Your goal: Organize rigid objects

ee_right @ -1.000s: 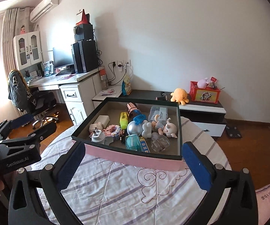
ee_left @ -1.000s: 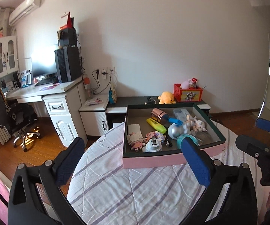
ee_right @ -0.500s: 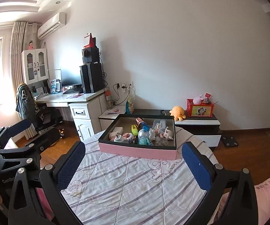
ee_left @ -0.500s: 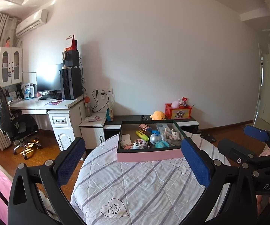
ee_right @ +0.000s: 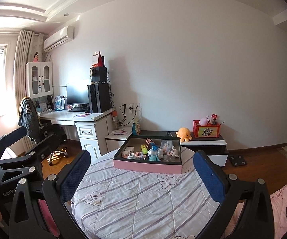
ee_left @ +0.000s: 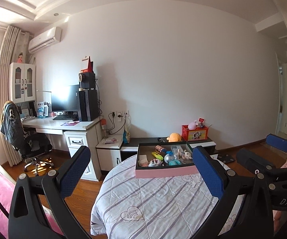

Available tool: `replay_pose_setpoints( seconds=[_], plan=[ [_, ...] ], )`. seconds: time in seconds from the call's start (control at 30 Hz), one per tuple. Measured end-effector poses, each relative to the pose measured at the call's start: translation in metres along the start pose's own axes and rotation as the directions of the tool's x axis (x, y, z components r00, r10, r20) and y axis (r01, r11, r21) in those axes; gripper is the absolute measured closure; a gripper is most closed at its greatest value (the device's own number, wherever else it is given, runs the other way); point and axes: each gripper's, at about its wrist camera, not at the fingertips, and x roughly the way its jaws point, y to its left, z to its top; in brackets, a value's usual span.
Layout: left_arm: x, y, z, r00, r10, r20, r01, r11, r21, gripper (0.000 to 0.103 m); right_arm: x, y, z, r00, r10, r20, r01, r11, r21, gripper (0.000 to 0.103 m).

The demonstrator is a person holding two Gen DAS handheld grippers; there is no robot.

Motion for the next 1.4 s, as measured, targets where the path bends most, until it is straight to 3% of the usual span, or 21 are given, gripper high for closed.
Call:
replay_pose_setpoints(
  seconds=[0.37, 1.13, 1.4],
  plan=[
    [-0.033, 0.005, 0.012, 0.998, 0.013, 0.058, -0.013, 1.0, 0.008, 0.0, -0.045, 0.016, 0.012, 0.996, -0.029, 0.079, 0.031, 0.999, -0.021, 0.0],
    [-0.034, 0.005, 0.01, 0.997, 0.033, 0.065, -0.033, 0.999, 0.005, 0.0, -0.046, 0.021, 0.014, 0.995, -0.027, 0.092, 0.03, 0.999, -0.024, 0.0],
    [-0.032, 0.003, 0.007, 0.994, 0.047, 0.101, -0.047, 0.999, -0.007, 0.0, -0.047, 0.023, 0.014, 0.995, -0.023, 0.092, 0.026, 0.999, -0.032, 0.0]
  ],
)
